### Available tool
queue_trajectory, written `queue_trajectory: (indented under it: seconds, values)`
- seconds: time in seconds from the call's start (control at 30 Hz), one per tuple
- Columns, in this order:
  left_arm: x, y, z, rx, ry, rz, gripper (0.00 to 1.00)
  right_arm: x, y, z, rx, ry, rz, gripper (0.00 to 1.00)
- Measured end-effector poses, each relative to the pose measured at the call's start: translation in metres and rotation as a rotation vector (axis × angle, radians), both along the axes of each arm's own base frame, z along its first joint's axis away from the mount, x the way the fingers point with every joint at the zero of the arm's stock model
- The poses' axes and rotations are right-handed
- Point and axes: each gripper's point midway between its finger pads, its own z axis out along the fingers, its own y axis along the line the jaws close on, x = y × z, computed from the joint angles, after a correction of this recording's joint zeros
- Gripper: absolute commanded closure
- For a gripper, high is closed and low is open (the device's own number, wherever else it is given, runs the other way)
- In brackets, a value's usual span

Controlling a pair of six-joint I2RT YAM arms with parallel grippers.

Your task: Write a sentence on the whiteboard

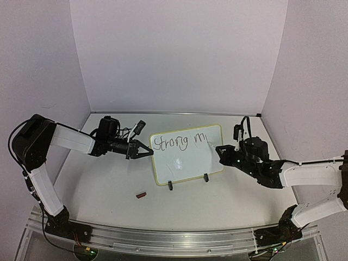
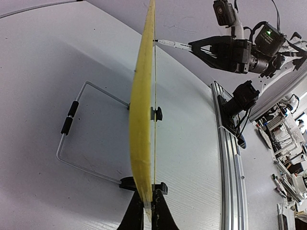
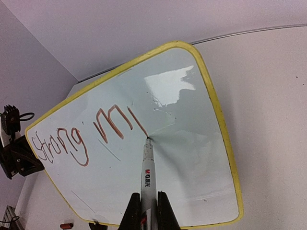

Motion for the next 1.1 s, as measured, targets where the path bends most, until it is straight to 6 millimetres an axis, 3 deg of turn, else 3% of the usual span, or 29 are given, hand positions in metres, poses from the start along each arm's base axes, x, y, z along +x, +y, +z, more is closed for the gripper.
queue_trajectory:
  seconds: [0.27,0.5,1.1]
  values:
    - [0.000,0.000,0.000,0.000,-0.001,0.000,1.00,-0.003,0.002,0.021,0.040,-0.038,0.018,1.00]
    - [0.000,0.000,0.000,0.000,-0.001,0.000,1.00,0.009,0.012,0.045,0.055,-0.085,0.023,1.00]
    - [0.000,0.000,0.000,0.000,-0.001,0.000,1.00,0.019,0.015,0.031,0.000,-0.068,0.002,1.00]
